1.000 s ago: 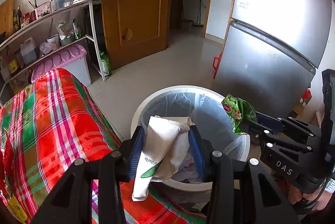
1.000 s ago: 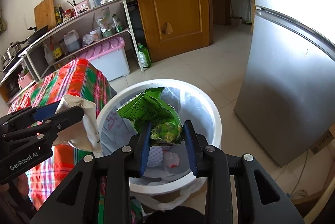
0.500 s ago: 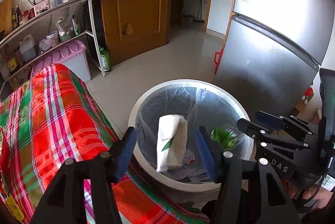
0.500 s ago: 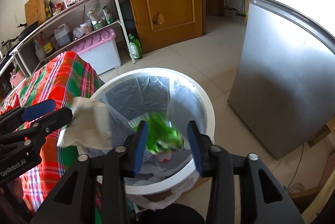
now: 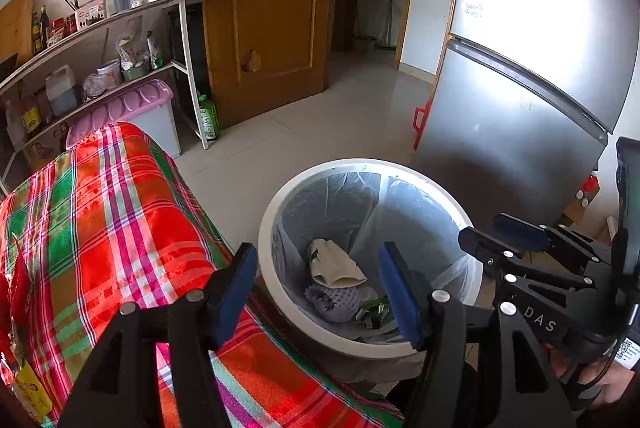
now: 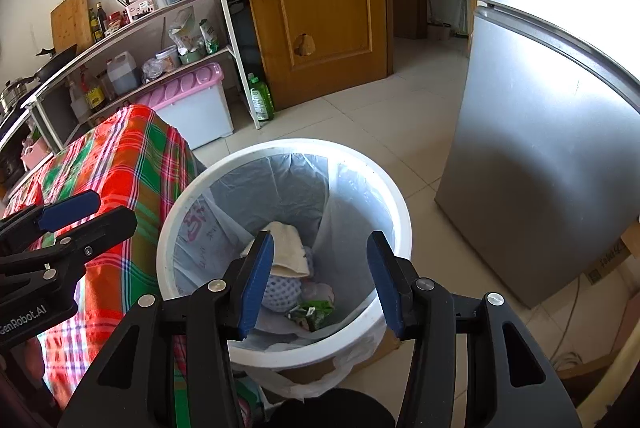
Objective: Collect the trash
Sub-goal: 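Move both tools back over the table toward the red and yellow bags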
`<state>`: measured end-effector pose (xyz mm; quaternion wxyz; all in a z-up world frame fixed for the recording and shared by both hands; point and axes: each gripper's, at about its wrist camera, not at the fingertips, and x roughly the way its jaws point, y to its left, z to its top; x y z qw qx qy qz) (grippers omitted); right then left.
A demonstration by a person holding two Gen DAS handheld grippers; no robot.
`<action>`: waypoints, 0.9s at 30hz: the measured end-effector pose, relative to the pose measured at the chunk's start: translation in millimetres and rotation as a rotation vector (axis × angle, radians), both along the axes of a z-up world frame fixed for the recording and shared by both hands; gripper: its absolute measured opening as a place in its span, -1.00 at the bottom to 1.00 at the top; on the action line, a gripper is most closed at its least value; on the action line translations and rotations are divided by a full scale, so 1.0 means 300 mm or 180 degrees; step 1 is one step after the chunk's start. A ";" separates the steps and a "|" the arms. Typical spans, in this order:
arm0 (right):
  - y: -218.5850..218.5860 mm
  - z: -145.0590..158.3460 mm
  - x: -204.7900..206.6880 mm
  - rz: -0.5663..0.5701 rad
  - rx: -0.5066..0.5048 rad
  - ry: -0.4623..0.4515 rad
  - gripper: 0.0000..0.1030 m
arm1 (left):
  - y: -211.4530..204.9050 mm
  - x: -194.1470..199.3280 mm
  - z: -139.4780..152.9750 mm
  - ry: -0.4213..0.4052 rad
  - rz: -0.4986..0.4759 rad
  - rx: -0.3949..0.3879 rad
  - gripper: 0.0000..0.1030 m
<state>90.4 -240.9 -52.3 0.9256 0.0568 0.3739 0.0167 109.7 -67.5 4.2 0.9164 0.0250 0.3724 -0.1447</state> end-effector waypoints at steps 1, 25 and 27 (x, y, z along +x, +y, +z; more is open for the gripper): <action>0.004 0.006 -0.005 0.0013 0.0001 -0.0023 -0.03 | 0.006 -0.006 0.002 -0.0015 0.0010 0.0002 0.27; 0.196 0.106 -0.086 0.0371 0.0072 -0.0319 -0.03 | 0.279 -0.162 0.098 -0.0284 0.0455 -0.0108 0.30; 0.230 0.117 -0.092 0.0440 0.0076 -0.0344 -0.03 | 0.321 -0.176 0.096 -0.0279 0.0537 -0.0116 0.31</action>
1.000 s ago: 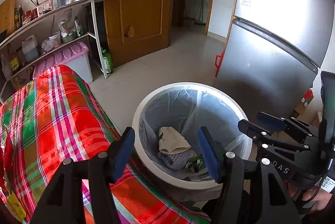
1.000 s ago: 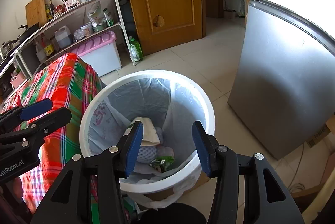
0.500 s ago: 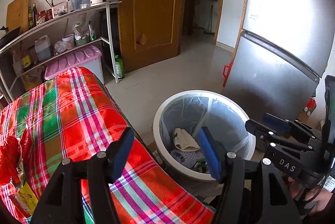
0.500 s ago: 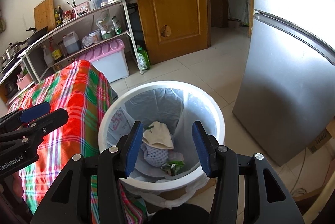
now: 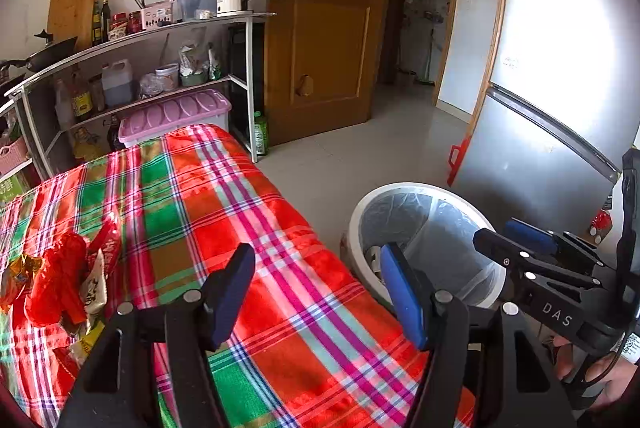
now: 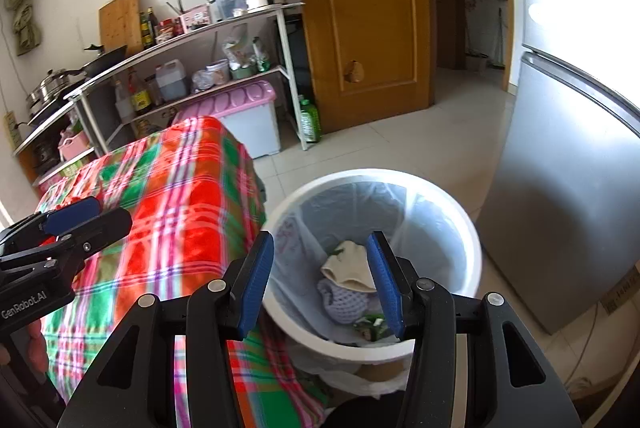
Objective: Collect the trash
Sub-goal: 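Move both tools back over the table toward the red and yellow bags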
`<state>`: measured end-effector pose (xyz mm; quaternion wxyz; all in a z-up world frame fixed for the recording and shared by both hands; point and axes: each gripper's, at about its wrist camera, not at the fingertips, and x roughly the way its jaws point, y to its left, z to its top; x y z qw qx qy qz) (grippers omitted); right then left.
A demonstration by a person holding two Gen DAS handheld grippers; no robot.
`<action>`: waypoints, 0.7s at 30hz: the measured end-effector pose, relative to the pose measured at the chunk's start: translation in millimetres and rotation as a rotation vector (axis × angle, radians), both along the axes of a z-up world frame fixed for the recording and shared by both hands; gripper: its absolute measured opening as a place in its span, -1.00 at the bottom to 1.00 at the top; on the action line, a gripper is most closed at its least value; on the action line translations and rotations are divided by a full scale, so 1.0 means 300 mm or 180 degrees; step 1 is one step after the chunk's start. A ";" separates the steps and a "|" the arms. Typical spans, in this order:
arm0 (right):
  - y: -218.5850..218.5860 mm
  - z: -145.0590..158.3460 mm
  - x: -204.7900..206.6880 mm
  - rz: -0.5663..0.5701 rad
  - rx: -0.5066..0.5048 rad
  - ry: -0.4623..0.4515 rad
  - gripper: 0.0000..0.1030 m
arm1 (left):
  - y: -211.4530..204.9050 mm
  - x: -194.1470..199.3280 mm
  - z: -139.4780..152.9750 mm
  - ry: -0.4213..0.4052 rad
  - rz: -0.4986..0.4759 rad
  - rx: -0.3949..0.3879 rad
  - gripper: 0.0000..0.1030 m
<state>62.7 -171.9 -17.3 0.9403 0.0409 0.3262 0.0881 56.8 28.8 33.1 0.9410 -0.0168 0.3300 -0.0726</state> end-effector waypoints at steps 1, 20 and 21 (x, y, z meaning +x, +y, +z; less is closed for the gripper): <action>0.017 0.005 -0.003 0.0033 0.0002 -0.0017 -0.03 | 0.020 -0.007 0.000 -0.0007 0.0060 0.0025 0.32; 0.452 0.024 0.009 0.0881 -0.0110 -0.0065 -0.03 | 0.544 -0.158 0.000 -0.0055 0.1084 0.0092 0.38; 0.473 0.023 0.010 0.0915 -0.0119 -0.0066 -0.03 | 0.570 -0.165 -0.003 -0.0050 0.1124 0.0091 0.38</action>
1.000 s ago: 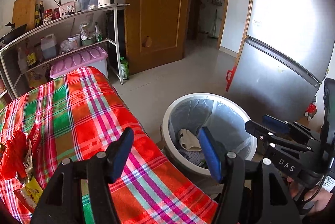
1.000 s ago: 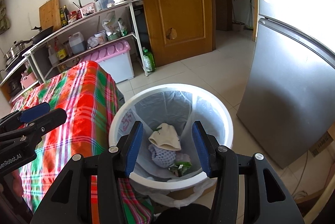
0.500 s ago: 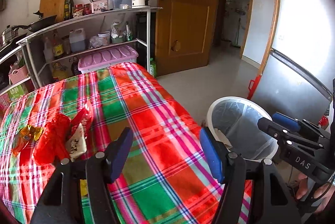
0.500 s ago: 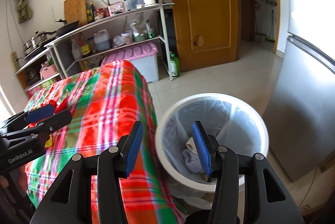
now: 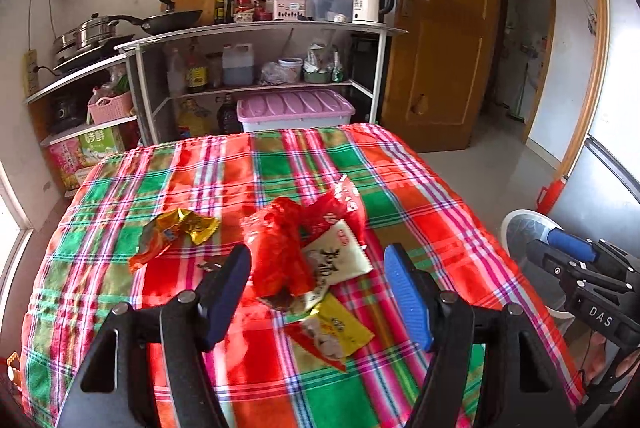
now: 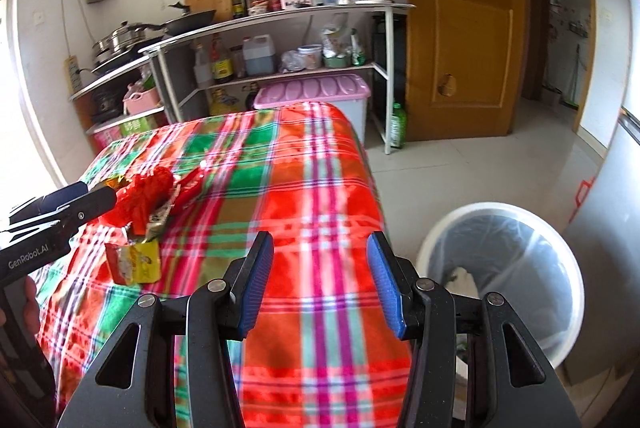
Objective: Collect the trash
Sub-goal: 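Move both tools back over the table toward the red and yellow bags, then grasp the red plastic bag with the left tool while the right tool grasps the yellow snack bag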
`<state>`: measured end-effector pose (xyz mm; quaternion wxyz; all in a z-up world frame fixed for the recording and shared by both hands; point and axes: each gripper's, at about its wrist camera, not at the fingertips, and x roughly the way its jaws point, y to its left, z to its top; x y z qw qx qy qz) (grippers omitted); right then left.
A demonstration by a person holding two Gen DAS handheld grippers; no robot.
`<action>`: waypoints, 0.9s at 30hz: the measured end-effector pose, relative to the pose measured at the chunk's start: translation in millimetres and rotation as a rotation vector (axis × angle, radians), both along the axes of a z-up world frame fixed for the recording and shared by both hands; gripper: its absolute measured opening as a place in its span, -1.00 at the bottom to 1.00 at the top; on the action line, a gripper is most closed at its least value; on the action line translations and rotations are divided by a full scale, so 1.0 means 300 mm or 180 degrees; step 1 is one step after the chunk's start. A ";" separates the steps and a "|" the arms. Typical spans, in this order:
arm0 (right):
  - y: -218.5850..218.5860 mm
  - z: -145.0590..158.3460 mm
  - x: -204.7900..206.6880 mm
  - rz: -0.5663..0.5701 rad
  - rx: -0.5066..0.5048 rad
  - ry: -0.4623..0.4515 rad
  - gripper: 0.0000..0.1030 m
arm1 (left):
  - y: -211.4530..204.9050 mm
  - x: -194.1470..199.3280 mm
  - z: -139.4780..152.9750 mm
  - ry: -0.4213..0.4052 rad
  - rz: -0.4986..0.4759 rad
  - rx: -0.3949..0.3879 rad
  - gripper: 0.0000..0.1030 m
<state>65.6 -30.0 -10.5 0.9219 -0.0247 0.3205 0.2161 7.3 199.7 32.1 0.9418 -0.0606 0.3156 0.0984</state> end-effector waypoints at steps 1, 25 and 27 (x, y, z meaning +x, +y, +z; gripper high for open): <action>0.022 0.000 0.000 0.0042 -0.0008 0.0006 -0.03 | 0.026 -0.007 -0.002 0.0008 0.0051 -0.0002 0.38; 0.511 -0.136 -0.059 0.1253 -0.0074 0.0437 0.07 | 0.307 -0.062 -0.074 0.0151 0.0341 -0.0132 0.44; 0.528 -0.150 -0.058 0.1279 -0.0122 0.0459 0.09 | 0.311 -0.057 -0.074 0.0150 0.0337 -0.0134 0.44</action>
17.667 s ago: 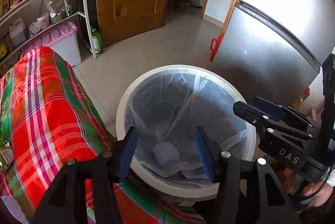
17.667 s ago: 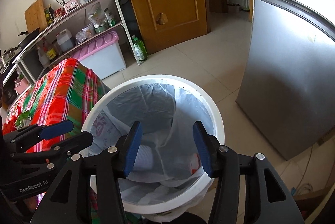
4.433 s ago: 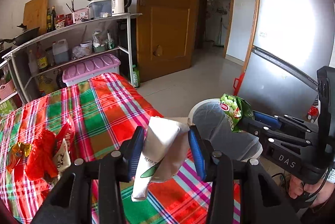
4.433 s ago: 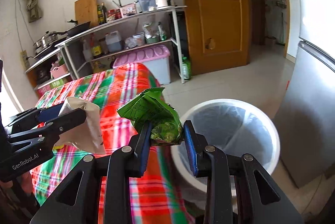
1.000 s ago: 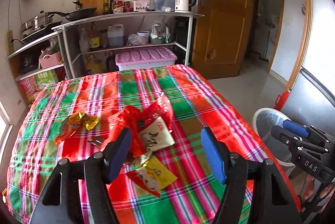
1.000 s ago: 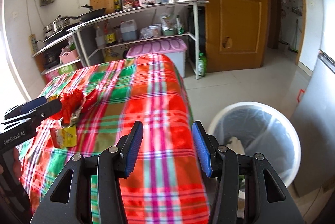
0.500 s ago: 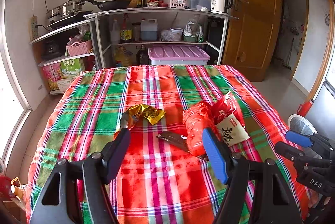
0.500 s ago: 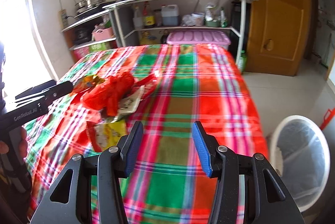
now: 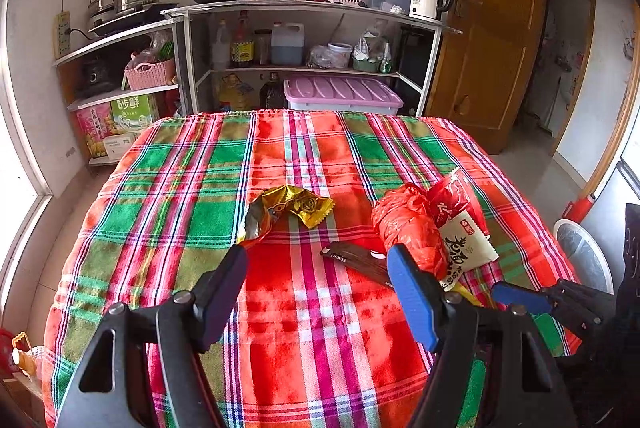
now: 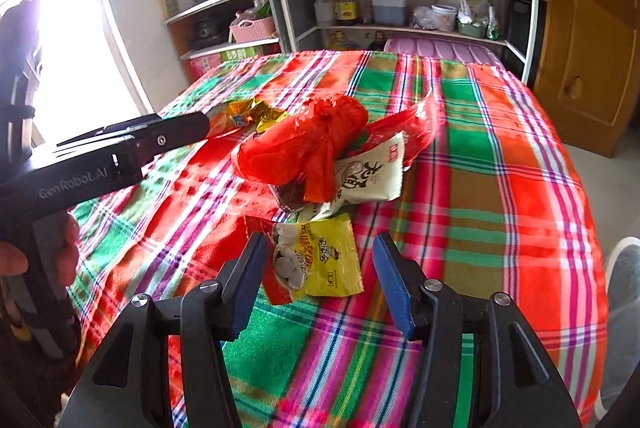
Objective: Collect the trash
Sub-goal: 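Grasp the red plastic bag with the left tool while the right tool grasps the yellow snack bag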
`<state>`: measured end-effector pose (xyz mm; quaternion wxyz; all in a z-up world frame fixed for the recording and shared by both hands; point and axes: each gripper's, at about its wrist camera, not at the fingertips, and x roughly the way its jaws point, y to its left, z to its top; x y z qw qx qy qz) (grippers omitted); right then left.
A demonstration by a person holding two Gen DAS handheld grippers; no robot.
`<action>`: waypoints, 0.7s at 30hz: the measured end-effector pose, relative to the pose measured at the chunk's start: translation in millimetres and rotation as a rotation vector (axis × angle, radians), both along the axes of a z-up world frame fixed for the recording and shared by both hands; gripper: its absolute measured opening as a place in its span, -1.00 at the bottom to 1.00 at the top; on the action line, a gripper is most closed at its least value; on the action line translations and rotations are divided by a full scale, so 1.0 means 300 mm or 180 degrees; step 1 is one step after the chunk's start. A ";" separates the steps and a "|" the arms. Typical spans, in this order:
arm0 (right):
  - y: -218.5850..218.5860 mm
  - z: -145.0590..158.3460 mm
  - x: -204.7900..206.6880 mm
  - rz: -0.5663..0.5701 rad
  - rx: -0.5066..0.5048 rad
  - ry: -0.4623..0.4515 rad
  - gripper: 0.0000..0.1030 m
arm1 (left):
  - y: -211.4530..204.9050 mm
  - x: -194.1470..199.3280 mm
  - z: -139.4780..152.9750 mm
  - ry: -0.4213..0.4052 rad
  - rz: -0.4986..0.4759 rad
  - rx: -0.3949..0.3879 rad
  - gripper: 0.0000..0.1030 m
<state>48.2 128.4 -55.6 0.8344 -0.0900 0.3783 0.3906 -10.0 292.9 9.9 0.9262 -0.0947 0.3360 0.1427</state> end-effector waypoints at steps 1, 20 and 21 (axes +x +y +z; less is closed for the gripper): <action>0.008 -0.008 0.005 0.0017 -0.0033 0.0015 0.09 | 0.002 0.003 0.000 0.0004 -0.0002 0.0000 0.44; -0.019 -0.040 0.063 -0.0264 -0.0198 0.0159 -0.40 | -0.045 0.095 -0.004 -0.0003 -0.0321 -0.0268 0.58; -0.021 -0.040 0.062 -0.0263 -0.0195 0.0161 -0.40 | -0.050 0.106 -0.008 0.0015 -0.0333 -0.0275 0.58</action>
